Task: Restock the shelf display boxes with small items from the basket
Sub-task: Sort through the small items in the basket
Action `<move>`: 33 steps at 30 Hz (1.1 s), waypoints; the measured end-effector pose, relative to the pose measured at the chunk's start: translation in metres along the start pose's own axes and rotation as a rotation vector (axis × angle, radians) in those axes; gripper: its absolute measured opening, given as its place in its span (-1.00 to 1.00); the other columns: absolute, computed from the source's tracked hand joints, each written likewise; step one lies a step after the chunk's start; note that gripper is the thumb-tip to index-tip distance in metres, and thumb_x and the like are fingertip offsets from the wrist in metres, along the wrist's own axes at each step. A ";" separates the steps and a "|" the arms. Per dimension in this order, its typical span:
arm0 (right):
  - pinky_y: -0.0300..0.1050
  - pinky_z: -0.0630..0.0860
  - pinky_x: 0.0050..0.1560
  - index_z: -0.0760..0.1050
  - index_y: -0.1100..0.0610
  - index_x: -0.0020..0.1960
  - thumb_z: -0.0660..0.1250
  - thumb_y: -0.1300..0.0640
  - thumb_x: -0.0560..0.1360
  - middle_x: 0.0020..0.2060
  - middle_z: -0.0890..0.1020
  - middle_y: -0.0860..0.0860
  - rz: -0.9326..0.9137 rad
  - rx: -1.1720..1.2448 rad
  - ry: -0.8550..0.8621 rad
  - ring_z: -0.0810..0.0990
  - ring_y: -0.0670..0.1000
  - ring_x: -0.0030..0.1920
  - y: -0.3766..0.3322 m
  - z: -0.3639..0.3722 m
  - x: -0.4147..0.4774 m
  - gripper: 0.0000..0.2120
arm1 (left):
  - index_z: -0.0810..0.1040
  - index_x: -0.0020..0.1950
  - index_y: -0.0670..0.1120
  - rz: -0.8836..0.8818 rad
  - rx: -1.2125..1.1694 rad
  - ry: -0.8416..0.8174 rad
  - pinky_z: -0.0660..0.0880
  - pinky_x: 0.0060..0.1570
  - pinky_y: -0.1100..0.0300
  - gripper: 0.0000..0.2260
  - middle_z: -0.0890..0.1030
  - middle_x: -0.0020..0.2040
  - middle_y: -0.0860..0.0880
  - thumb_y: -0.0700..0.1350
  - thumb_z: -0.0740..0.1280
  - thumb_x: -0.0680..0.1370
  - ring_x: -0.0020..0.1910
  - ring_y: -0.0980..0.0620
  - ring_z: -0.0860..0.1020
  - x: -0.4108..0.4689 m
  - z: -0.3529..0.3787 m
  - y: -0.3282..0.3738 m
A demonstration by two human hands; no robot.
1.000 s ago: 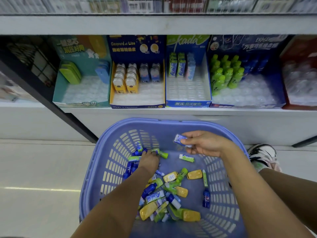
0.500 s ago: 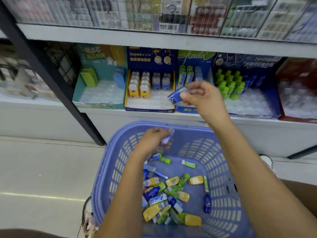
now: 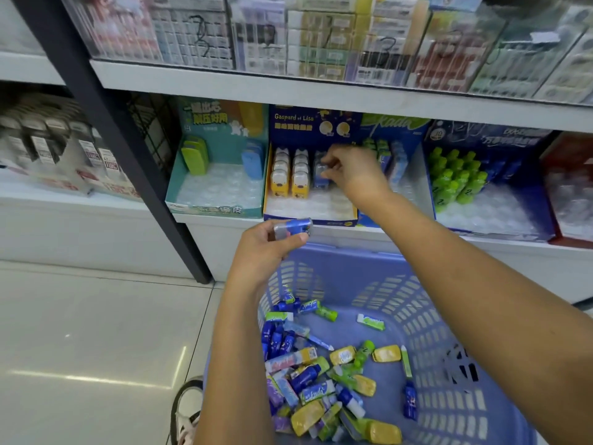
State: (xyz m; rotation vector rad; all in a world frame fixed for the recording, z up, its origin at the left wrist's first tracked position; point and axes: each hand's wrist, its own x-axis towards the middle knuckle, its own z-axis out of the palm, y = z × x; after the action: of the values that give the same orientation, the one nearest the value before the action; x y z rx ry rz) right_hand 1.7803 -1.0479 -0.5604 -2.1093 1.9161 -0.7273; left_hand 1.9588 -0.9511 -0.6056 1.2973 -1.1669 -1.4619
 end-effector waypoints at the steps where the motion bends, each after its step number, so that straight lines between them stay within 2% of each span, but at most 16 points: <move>1: -0.08 0.48 0.06 0.56 0.21 0.09 0.36 0.24 0.47 0.02 0.64 0.13 -0.008 -0.010 -0.009 0.58 0.08 0.01 -0.001 0.000 0.001 -0.80 | 0.58 -0.16 -0.17 0.002 -0.002 0.007 0.35 -0.35 0.32 -0.90 0.41 -0.43 0.07 -0.17 0.46 0.43 -0.45 0.16 0.35 0.001 -0.002 0.000; 3: -0.08 0.48 0.06 0.57 0.22 0.09 0.36 0.24 0.47 0.03 0.63 0.14 -0.022 -0.034 -0.019 0.58 0.09 0.02 -0.001 0.001 0.002 -0.80 | 0.51 -0.11 -0.25 -0.006 -0.022 0.000 0.36 -0.29 0.26 -0.83 0.43 -0.35 -0.06 -0.17 0.43 0.46 -0.42 0.12 0.36 0.002 -0.003 0.001; 5: -0.08 0.47 0.06 0.58 0.23 0.09 0.38 0.22 0.46 0.05 0.61 0.15 -0.015 -0.069 -0.007 0.57 0.11 0.03 0.000 0.002 0.001 -0.79 | 0.43 -0.10 -0.21 -0.014 -0.046 -0.029 0.38 -0.28 0.24 -0.86 0.57 -0.23 -0.16 -0.20 0.37 0.51 -0.38 0.13 0.45 0.001 -0.001 0.002; 7: -0.07 0.47 0.08 0.58 0.23 0.11 0.39 0.21 0.47 0.08 0.57 0.17 -0.001 -0.093 -0.014 0.56 0.13 0.04 0.000 0.000 0.002 -0.77 | 0.39 -0.10 -0.18 -0.034 -0.054 -0.059 0.40 -0.31 0.24 -0.88 0.65 -0.10 -0.18 -0.22 0.32 0.55 -0.36 0.12 0.48 0.000 0.004 0.003; 9: -0.06 0.46 0.14 0.56 0.20 0.17 0.35 0.21 0.49 0.17 0.51 0.19 0.005 -0.157 -0.091 0.53 0.17 0.11 -0.005 -0.005 0.006 -0.75 | 0.35 -0.10 -0.15 -0.036 -0.041 -0.086 0.44 -0.37 0.26 -0.88 0.66 -0.07 -0.15 -0.23 0.29 0.57 -0.41 0.10 0.47 0.000 0.007 0.005; 11: -0.10 0.43 0.17 0.53 0.14 0.24 0.32 0.17 0.52 0.24 0.46 0.18 -0.008 -0.229 -0.145 0.49 0.17 0.17 -0.013 -0.014 0.002 -0.71 | 0.32 -0.13 -0.14 -0.020 -0.001 -0.102 0.45 -0.43 0.28 -0.84 0.67 -0.11 -0.12 -0.23 0.29 0.57 -0.48 0.11 0.48 -0.002 0.010 0.007; 12: -0.13 0.42 0.11 0.52 0.12 0.25 0.32 0.13 0.52 0.21 0.48 0.15 -0.032 -0.207 -0.139 0.50 0.12 0.13 -0.017 -0.018 -0.003 -0.69 | 0.33 -0.13 -0.13 0.006 0.043 -0.090 0.44 -0.44 0.28 -0.84 0.66 -0.17 -0.09 -0.22 0.31 0.56 -0.49 0.11 0.48 -0.003 0.011 0.008; 15: -0.24 0.39 -0.15 0.58 0.05 0.09 0.40 -0.03 0.45 -0.09 0.60 -0.03 -0.126 0.108 -0.214 0.52 -0.09 -0.16 -0.032 -0.030 -0.034 -0.74 | 0.43 -0.15 -0.12 0.098 0.151 0.009 0.42 -0.46 0.31 -0.86 0.62 -0.35 -0.03 -0.20 0.38 0.51 -0.52 0.15 0.47 -0.004 0.015 0.012; 17: -0.39 0.43 -0.20 0.58 -0.01 0.03 0.46 -0.02 0.39 -0.15 0.65 -0.08 -0.153 0.315 -0.379 0.58 -0.13 -0.17 -0.038 -0.037 -0.055 -0.77 | 0.48 -0.18 -0.11 0.135 0.174 0.068 0.42 -0.48 0.33 -0.88 0.58 -0.41 -0.02 -0.20 0.41 0.47 -0.54 0.18 0.47 -0.005 0.018 0.014; 19: -0.47 0.40 -0.22 0.58 -0.02 0.04 0.49 0.06 0.38 -0.16 0.65 -0.09 -0.205 0.301 -0.387 0.57 -0.19 -0.19 -0.037 -0.040 -0.066 -0.75 | 0.53 -0.17 -0.12 0.168 0.235 0.091 0.44 -0.43 0.28 -0.90 0.56 -0.45 0.02 -0.16 0.43 0.45 -0.51 0.16 0.49 -0.005 0.021 0.019; 22: -0.45 0.35 -0.19 0.56 -0.05 0.09 0.45 0.08 0.41 -0.16 0.59 -0.11 -0.315 0.085 -0.278 0.50 -0.20 -0.21 -0.031 -0.043 -0.066 -0.74 | 0.55 -0.14 -0.08 0.224 0.325 0.104 0.49 -0.30 0.10 -0.89 0.56 -0.39 0.01 -0.08 0.43 0.45 -0.37 0.02 0.55 -0.004 0.030 0.026; 23: -0.36 0.39 -0.16 0.54 -0.06 0.09 0.43 0.08 0.43 -0.16 0.58 -0.10 -0.337 0.054 -0.260 0.49 -0.17 -0.19 -0.028 -0.044 -0.064 -0.75 | 0.54 -0.13 -0.05 0.252 0.333 0.109 0.51 -0.25 0.06 -0.92 0.57 -0.34 -0.01 -0.08 0.42 0.47 -0.31 -0.03 0.56 -0.004 0.033 0.028; 25: -0.17 0.48 -0.12 0.50 -0.05 0.08 0.41 0.10 0.44 -0.17 0.57 -0.07 -0.295 0.089 -0.189 0.53 -0.08 -0.19 -0.019 -0.045 -0.058 -0.76 | 0.55 0.04 0.00 0.321 0.367 0.106 0.53 -0.09 0.12 -0.89 0.60 -0.19 0.02 -0.10 0.36 0.52 -0.19 0.06 0.57 -0.002 0.039 0.028; 27: -0.06 0.53 -0.11 0.46 -0.01 0.10 0.40 0.13 0.46 -0.20 0.55 -0.05 -0.181 0.151 -0.031 0.53 -0.03 -0.22 -0.005 -0.045 -0.051 -0.76 | 0.46 0.32 -0.06 0.404 0.561 0.057 0.41 0.14 0.32 -0.67 0.58 0.12 0.04 -0.09 0.31 0.56 0.10 0.15 0.51 0.004 0.043 0.024; 29: -0.05 0.54 -0.10 0.46 0.05 0.12 0.38 0.16 0.47 -0.21 0.54 -0.03 -0.088 0.152 0.107 0.51 -0.02 -0.24 0.010 -0.043 -0.042 -0.76 | 0.33 0.44 -0.10 0.445 0.821 -0.007 0.21 0.33 0.28 -0.57 0.42 0.38 -0.02 -0.08 0.28 0.58 0.38 0.06 0.32 0.010 0.045 0.018; 33: 0.03 0.54 -0.01 0.45 0.12 0.13 0.36 0.20 0.49 -0.15 0.58 0.01 -0.011 0.136 0.095 0.55 0.02 -0.15 0.031 -0.031 -0.025 -0.77 | 0.25 0.49 -0.11 0.398 1.030 -0.067 0.09 0.43 0.19 -0.51 0.33 0.45 -0.06 -0.08 0.26 0.59 0.44 -0.02 0.22 0.015 0.049 0.002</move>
State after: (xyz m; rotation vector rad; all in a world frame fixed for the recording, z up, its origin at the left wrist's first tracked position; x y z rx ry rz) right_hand 1.7373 -1.0227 -0.5539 -2.0391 1.8448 -0.9479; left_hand 1.9088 -0.9606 -0.6057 1.5070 -2.2160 -0.5744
